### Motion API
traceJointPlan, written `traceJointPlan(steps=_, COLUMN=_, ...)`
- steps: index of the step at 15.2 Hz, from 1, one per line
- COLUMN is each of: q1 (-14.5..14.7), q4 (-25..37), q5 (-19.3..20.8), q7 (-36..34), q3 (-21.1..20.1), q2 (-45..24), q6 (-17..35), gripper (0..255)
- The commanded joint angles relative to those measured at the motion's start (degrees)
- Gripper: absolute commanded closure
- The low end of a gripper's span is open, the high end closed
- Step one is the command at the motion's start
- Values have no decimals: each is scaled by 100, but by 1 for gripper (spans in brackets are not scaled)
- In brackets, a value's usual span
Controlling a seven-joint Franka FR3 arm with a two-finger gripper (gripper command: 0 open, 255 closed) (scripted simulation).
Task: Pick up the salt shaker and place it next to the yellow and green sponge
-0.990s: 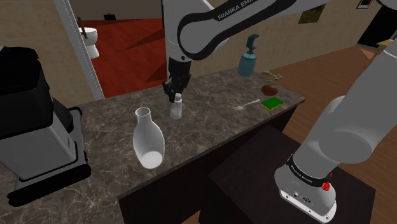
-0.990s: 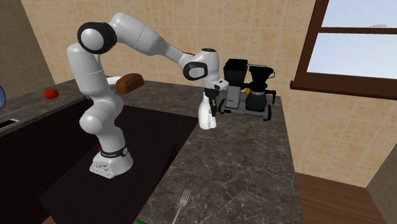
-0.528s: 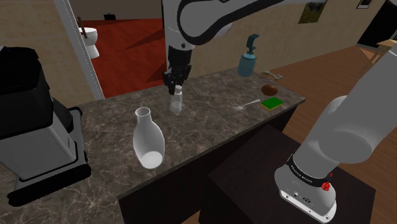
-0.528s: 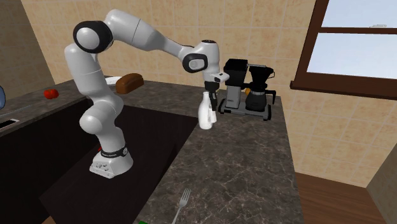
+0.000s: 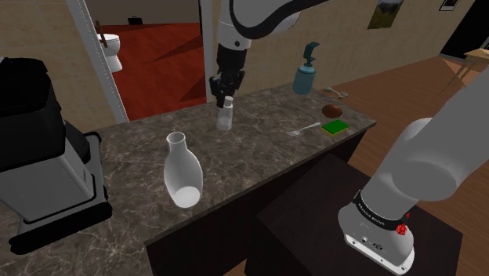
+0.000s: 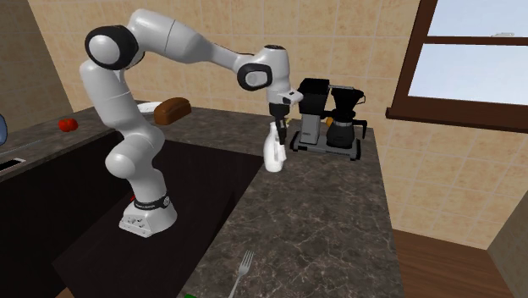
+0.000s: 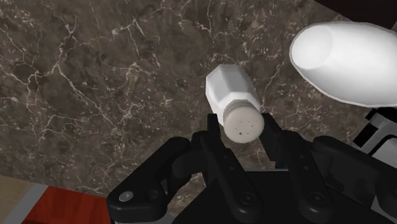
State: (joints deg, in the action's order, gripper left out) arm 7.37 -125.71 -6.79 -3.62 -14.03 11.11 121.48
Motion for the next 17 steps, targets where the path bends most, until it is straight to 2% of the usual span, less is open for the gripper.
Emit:
traceJointPlan(steps=1, q1=-74, q4=-251, q5=-65, q7=272, q3=155, q2=274, q6=-40, gripper=255)
traceJointPlan(steps=8, q1=-374, q4=-1050, q5=-92, q7=1247, q3=815, q2=1112, q6=-169, gripper=255)
traceJointPlan(steps=17, q1=-885, q4=-1614, q5=231, q7=2475, q3=1764, q2=1818, q6=-428, gripper=255)
